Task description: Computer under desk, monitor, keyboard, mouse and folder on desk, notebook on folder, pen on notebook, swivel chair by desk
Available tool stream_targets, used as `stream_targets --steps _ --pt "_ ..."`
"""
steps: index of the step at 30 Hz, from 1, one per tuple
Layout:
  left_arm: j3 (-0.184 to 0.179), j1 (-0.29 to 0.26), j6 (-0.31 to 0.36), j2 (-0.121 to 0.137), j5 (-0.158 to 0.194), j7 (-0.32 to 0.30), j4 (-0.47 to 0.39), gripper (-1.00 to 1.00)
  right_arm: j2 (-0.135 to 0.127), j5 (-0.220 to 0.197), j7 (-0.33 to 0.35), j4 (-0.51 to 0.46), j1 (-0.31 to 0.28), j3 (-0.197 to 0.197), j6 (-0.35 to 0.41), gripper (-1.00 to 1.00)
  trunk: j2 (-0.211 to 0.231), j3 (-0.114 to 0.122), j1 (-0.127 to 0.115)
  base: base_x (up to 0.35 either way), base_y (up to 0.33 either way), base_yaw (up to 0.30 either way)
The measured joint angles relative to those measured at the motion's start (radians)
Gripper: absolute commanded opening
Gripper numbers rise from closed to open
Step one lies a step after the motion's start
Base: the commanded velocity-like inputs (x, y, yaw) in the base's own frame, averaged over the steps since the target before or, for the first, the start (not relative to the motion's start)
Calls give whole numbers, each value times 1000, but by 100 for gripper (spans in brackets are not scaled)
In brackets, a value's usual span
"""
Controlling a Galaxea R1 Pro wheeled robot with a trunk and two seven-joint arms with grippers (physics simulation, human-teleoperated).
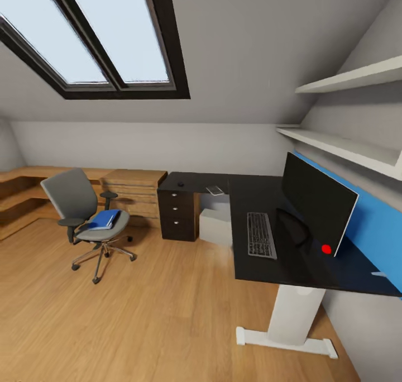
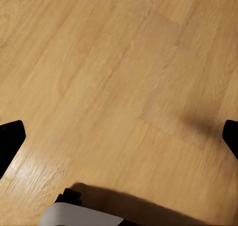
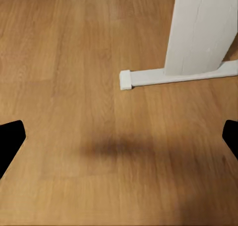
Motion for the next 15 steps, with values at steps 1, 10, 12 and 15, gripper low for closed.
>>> stream_targets --steps 1,10,12,15 --pt "0 0 0 0 0 0 0 100 0 0 0 0 0 0 0 100 0 1 0 206 295 228" --pt "0 0 0 1 -1 0 8 100 0 0 0 0 0 1 0 100 0 8 0 229 275 232" --pt "0 0 0 0 -1 0 13 100 0 1 0 0 0 1 0 100 0 9 0 247 252 233" --pt "0 0 0 0 -2 1 17 100 0 1 0 0 0 1 0 100 0 12 0 252 245 233"
